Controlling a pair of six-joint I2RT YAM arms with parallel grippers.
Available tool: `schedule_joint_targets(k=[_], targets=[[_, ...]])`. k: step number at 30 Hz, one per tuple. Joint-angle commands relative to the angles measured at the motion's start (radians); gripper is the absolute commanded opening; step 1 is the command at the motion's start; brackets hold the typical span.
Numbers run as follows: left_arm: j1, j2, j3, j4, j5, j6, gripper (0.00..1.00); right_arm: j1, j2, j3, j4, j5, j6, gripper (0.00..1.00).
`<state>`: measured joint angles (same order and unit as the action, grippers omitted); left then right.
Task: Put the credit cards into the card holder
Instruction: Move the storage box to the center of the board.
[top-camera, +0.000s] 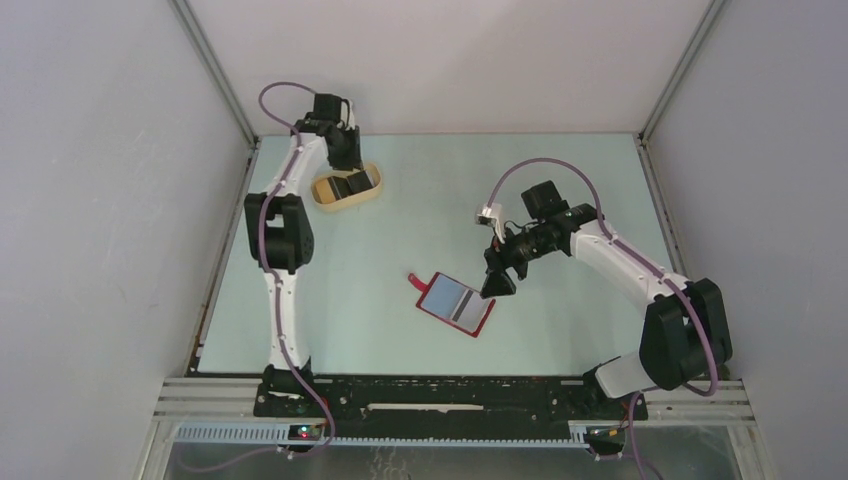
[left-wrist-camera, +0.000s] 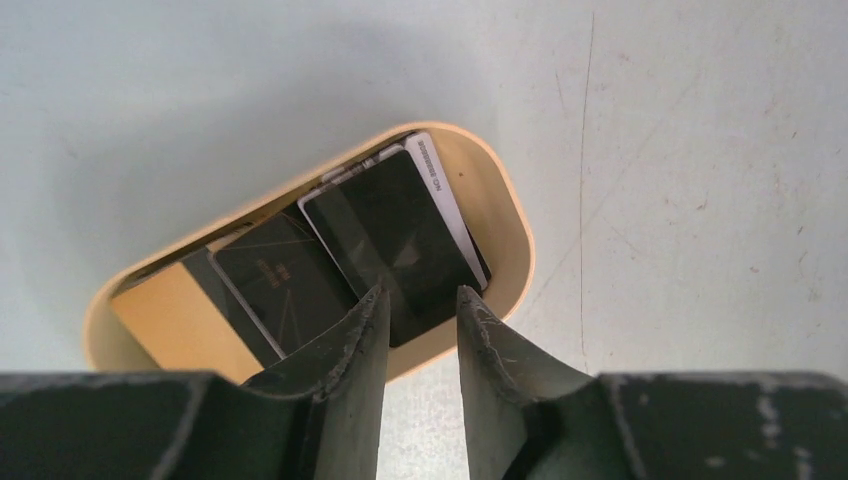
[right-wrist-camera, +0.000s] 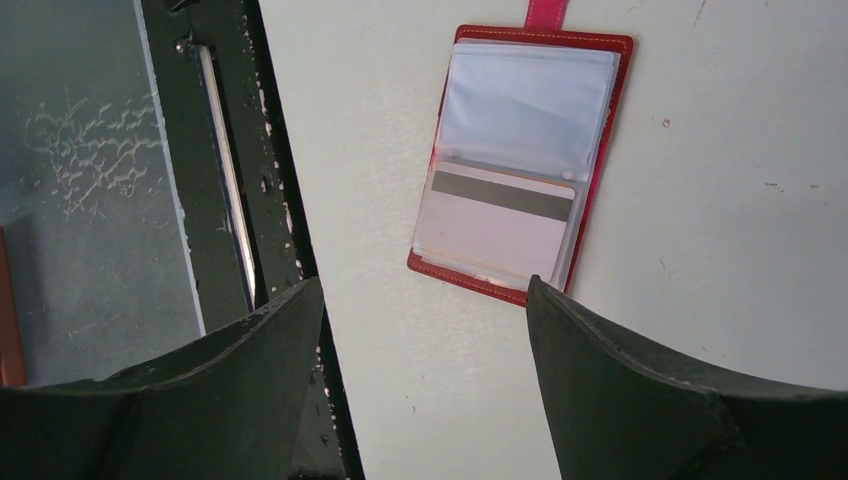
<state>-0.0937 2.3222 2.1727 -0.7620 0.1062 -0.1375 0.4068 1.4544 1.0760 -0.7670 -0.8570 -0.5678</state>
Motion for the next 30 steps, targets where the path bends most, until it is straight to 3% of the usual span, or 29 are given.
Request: schedule_joint_targets(k=[1,11,19,30], targets=[[-0.017,0.032,0.067,-0.063,0.062,0.015,0.36,-0.013,0.016,0.05,-0.004,-0.032,0.018,0.83],[-0.027,0.065,0.101,-0.034,0.183,-0.055,0.45,-0.02,0.045,0.062,-0.012,-0.043,0.022,0.83],[-0.052,0.106,0.139,-0.018,0.133,-0.074,0.56,-0.02,0.041,0.071,-0.027,-0.03,0.012,0.83],[-0.081,0.094,0.099,-0.067,0.066,-0.069,0.49,-0.034,0.028,0.08,-0.041,-0.012,0.003,0.83]])
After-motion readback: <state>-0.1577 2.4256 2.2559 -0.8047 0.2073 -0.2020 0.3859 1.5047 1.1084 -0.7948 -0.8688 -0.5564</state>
